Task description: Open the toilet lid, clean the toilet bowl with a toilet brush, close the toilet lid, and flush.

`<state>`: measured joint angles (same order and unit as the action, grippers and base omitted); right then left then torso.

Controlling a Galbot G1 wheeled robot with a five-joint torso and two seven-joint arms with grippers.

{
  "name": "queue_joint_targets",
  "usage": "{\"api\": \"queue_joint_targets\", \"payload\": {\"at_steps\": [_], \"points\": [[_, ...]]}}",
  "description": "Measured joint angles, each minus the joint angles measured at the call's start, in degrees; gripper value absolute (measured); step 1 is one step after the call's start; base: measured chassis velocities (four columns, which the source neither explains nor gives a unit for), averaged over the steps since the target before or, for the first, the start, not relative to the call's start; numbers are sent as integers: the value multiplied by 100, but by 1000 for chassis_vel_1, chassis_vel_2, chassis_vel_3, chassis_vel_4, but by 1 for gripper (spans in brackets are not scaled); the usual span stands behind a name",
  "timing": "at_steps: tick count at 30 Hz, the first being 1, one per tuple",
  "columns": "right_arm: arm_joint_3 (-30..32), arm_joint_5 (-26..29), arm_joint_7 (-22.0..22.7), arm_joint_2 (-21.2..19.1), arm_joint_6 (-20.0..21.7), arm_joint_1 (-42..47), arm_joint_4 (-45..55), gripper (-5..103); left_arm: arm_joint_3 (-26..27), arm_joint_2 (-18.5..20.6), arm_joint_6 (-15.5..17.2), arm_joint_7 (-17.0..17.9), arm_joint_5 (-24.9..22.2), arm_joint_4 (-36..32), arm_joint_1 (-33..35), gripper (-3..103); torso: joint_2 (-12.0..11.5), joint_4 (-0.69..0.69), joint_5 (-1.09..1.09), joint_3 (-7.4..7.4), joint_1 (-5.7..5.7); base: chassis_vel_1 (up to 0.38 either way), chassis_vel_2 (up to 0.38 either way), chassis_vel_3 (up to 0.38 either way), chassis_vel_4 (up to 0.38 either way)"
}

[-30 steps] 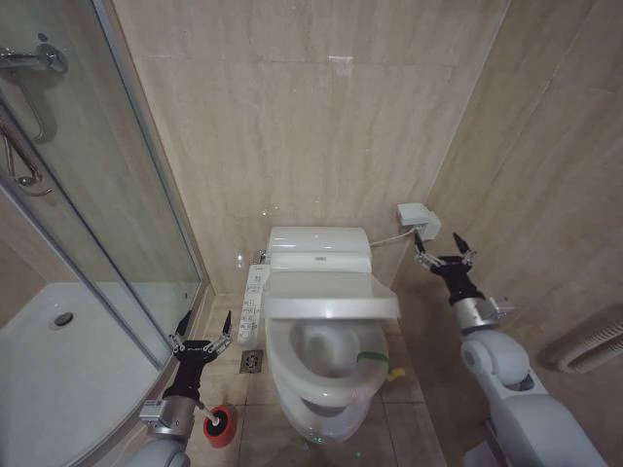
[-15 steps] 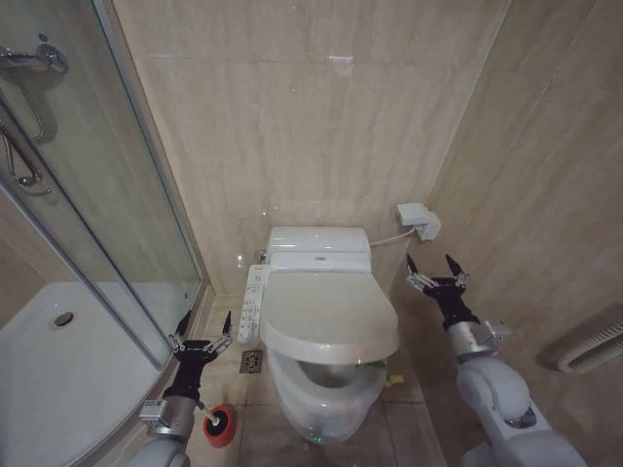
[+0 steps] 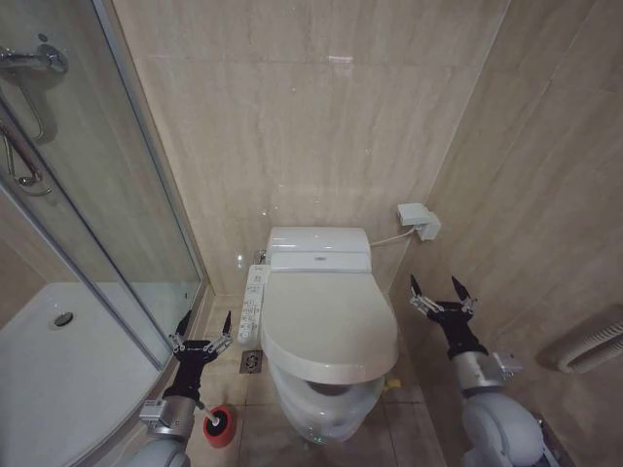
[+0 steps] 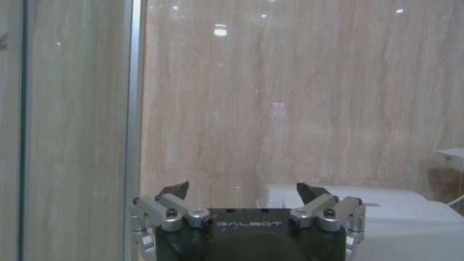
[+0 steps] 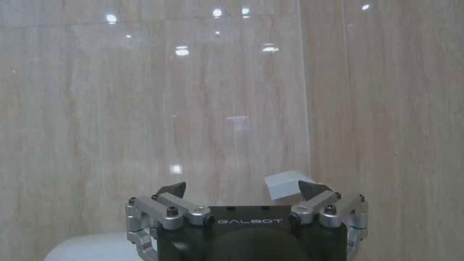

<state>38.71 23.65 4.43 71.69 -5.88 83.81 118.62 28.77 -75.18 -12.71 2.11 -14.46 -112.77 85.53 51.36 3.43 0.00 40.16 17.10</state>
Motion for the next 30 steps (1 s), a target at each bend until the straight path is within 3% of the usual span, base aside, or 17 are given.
{"api": "queue_joint_targets", "payload": {"at_steps": [16, 30], "points": [[-107, -798, -306, 870, -91, 417, 272, 100, 0, 0, 0, 0, 0, 0, 0, 100, 0, 0, 0, 0, 0, 0, 0, 0, 0], [66, -950, -414, 1003, -155, 782, 512, 100, 1, 0, 0, 0, 0, 0, 0, 100, 0, 0, 0, 0, 0, 0, 0, 0, 0]]}}
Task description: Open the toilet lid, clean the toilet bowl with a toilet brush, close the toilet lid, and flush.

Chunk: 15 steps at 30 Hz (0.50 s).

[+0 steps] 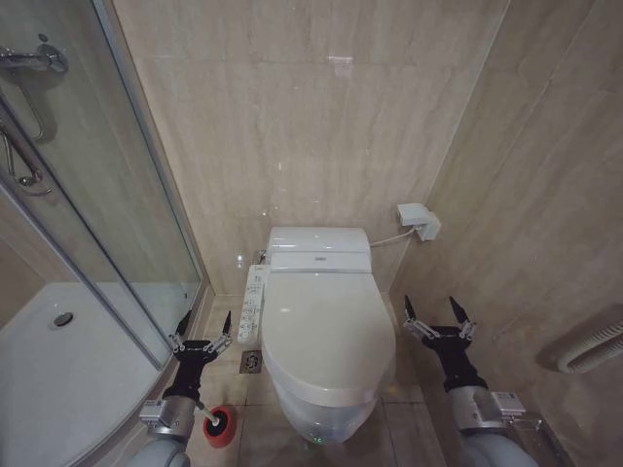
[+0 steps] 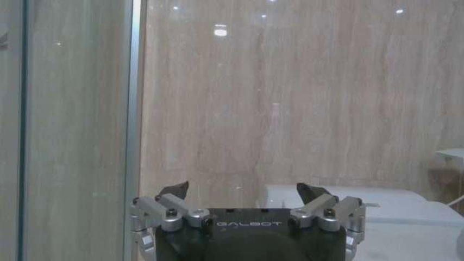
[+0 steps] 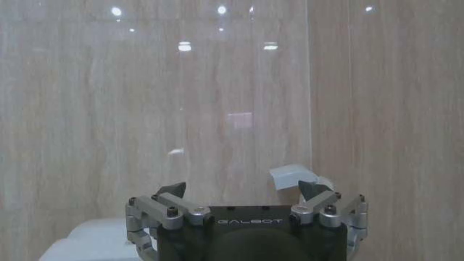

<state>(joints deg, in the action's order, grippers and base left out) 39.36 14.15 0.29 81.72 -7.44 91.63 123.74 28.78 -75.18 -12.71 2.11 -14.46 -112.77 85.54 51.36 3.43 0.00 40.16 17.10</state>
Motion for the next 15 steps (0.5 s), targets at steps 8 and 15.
{"api": "queue_joint_targets", "payload": {"at_steps": [8, 15], "points": [[-43, -104, 17, 74, 6, -12, -76, 100, 0, 0, 0, 0, 0, 0, 0, 100, 0, 0, 0, 0, 0, 0, 0, 0, 0], [-40, -107, 0, 122, 27, -56, -82, 100, 0, 0, 0, 0, 0, 0, 0, 100, 0, 0, 0, 0, 0, 0, 0, 0, 0]]}}
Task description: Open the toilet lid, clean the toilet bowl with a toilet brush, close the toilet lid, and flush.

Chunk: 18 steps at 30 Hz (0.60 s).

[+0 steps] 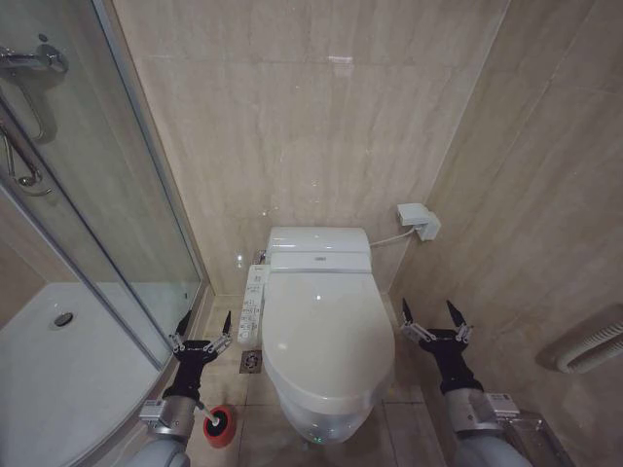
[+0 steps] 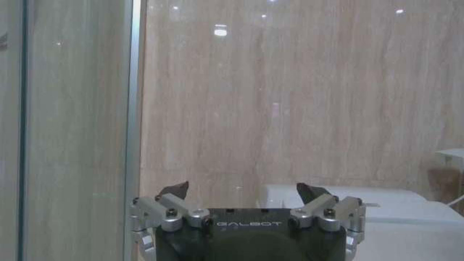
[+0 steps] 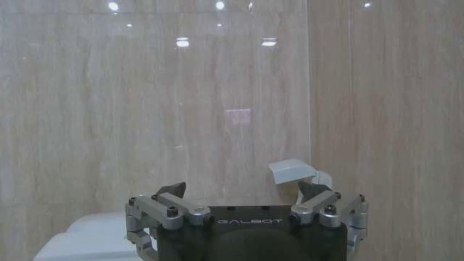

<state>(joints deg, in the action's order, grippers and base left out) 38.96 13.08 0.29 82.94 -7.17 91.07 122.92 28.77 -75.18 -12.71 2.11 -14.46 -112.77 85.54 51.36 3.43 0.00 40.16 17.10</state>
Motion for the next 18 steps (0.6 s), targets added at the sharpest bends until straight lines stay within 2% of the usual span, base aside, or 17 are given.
{"api": "queue_joint_targets", "payload": {"at_steps": [18], "points": [[34, 18, -23, -2, 64, -44, 19, 100, 0, 0, 0, 0, 0, 0, 0, 100, 0, 0, 0, 0, 0, 0, 0, 0, 0]]}}
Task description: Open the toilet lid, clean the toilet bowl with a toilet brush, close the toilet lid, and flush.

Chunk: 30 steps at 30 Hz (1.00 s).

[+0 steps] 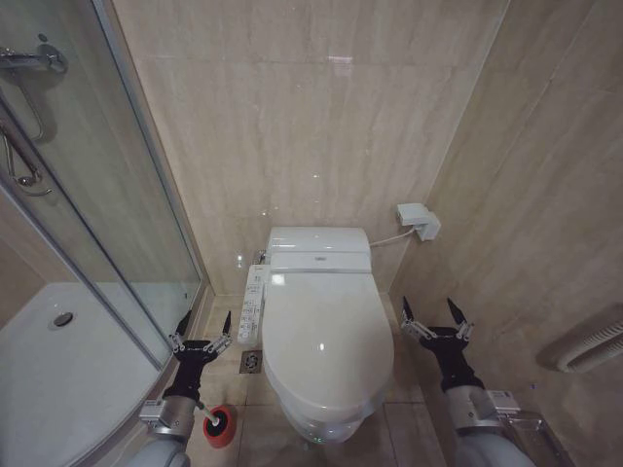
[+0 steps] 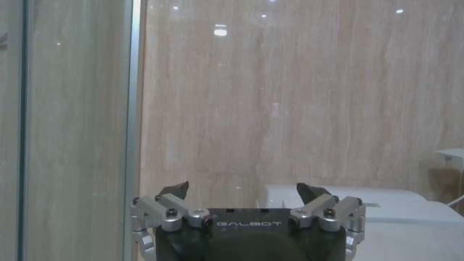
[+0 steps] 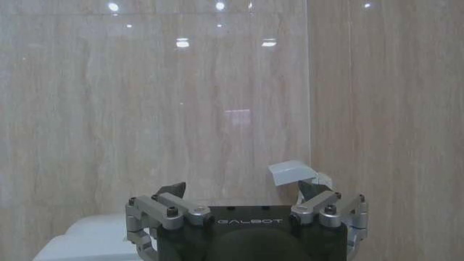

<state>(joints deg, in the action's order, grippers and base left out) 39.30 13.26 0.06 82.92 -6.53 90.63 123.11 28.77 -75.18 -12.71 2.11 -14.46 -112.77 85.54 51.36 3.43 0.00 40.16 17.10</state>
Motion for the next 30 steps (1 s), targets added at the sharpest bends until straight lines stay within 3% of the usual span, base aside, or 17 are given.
{"api": "queue_joint_targets", "payload": {"at_steps": [30], "points": [[-5, -2, 11, -1, 27, -7, -15, 100, 0, 0, 0, 0, 0, 0, 0, 100, 0, 0, 0, 0, 0, 0, 0, 0, 0]]}}
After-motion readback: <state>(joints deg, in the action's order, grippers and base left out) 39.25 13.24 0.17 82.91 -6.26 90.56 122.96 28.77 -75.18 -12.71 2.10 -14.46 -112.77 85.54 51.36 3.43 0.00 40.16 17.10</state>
